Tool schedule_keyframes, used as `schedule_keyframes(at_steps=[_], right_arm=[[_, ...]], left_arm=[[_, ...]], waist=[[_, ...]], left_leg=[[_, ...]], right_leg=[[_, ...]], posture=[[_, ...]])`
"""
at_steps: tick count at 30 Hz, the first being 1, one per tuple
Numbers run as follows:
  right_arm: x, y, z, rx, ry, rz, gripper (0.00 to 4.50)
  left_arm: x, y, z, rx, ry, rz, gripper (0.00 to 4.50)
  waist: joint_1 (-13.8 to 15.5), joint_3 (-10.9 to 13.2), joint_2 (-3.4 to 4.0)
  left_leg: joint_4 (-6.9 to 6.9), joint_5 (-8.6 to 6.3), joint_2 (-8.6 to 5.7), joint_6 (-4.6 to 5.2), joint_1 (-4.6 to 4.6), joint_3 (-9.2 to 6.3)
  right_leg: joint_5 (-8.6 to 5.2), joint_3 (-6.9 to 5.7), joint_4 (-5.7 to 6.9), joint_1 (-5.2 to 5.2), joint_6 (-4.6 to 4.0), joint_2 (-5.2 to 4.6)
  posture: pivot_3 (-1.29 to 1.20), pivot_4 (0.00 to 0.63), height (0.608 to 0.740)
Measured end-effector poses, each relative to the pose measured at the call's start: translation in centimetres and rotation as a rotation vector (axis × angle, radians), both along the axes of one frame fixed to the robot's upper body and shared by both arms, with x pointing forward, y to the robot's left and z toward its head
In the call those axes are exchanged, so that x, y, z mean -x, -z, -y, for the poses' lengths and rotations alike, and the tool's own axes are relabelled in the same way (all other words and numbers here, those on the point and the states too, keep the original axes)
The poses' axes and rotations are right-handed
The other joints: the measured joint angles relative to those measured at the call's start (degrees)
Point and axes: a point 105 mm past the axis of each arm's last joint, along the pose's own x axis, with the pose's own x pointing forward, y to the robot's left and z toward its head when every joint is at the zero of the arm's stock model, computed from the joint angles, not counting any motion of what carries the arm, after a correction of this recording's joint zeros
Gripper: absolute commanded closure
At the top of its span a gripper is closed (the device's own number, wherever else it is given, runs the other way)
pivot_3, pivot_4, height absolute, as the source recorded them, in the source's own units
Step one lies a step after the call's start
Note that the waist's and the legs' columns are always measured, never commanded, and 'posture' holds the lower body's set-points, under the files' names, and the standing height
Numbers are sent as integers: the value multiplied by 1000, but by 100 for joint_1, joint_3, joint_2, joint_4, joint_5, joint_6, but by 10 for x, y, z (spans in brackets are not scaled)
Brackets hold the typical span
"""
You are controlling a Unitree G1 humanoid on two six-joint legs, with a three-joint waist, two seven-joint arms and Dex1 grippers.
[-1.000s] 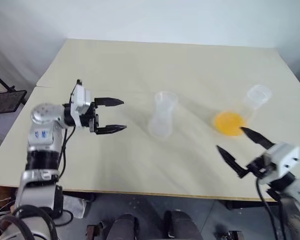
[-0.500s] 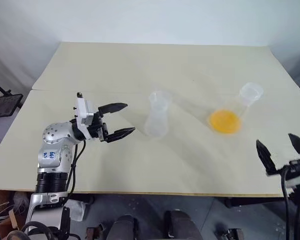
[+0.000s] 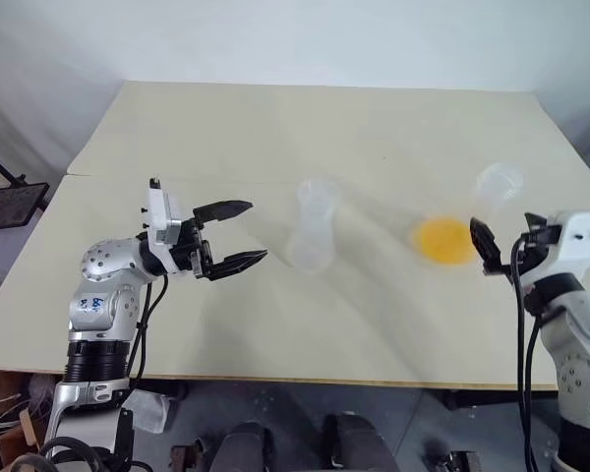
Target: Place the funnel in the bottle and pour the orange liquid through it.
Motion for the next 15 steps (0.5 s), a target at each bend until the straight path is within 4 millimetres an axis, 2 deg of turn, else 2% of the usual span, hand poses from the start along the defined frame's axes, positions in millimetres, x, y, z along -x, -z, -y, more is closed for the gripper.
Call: schedule_keyframes(at_steps=[8,15], right_arm=[[-17,1,-7,-23,-25,-29,0],[-30,-1,-1,-29,2,-23,0]], left_arm=[[4,3,0,2,-6,-3,43],[8,4,4,3,-6,-3,43]], waist=[[-1,0,0],[1,0,0]], left_leg=[[-1,-1,-1,2,-4,0],[-1,-1,-1,2,-5,0]], right_leg=[[0,0,-4,-1,0,-2],[0,0,-4,0,0,-3]], posture=[[0,150,740],[0,150,740]])
